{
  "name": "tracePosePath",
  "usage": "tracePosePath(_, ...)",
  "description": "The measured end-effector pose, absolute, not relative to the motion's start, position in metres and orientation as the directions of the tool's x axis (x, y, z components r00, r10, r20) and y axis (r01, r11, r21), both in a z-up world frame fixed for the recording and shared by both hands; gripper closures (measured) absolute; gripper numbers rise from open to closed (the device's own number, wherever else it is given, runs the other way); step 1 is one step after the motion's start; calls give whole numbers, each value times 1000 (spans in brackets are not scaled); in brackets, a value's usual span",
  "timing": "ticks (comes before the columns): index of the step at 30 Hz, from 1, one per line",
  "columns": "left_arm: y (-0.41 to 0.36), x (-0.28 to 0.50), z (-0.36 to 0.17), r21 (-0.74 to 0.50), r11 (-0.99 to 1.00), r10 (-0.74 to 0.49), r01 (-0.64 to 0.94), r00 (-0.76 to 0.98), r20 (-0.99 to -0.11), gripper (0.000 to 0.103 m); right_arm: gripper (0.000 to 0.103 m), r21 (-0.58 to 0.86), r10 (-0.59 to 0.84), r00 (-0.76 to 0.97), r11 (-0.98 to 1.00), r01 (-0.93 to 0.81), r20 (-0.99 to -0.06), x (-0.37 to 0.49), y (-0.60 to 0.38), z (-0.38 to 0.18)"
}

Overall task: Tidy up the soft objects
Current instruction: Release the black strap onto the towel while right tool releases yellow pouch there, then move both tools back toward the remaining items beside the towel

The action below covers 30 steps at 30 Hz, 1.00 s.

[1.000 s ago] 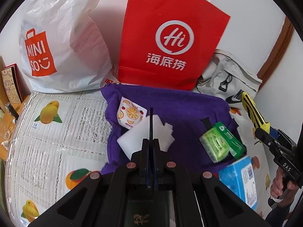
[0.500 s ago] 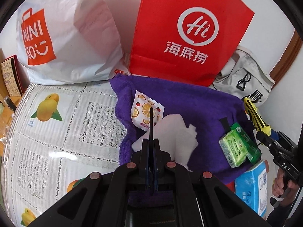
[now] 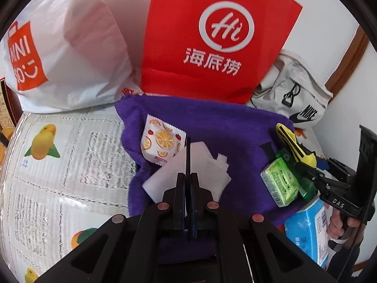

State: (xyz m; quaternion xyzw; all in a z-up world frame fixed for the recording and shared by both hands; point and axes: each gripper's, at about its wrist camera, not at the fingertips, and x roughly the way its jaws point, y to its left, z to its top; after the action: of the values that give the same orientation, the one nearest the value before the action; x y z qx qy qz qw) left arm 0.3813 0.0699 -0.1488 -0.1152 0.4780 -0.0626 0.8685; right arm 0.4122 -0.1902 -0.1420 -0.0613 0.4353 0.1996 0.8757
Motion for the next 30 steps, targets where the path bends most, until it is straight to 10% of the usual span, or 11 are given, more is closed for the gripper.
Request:
tracePosePath(9,72,379,-148,-259,966,-209,-19,533,-820,98,51,57,288,531,911,-408,-797,412,-190,-142)
tracePosePath(14,71,374,-139,-236,972,-187,-18,551,-813,69,40,58,286,529,912,-406,-799,408,-190,-138)
tracePosePath(30,77,307,-94,-187,981,-125,-43,599,-791,57,39,72,329,588,906,-417,-739,318,-180,-88)
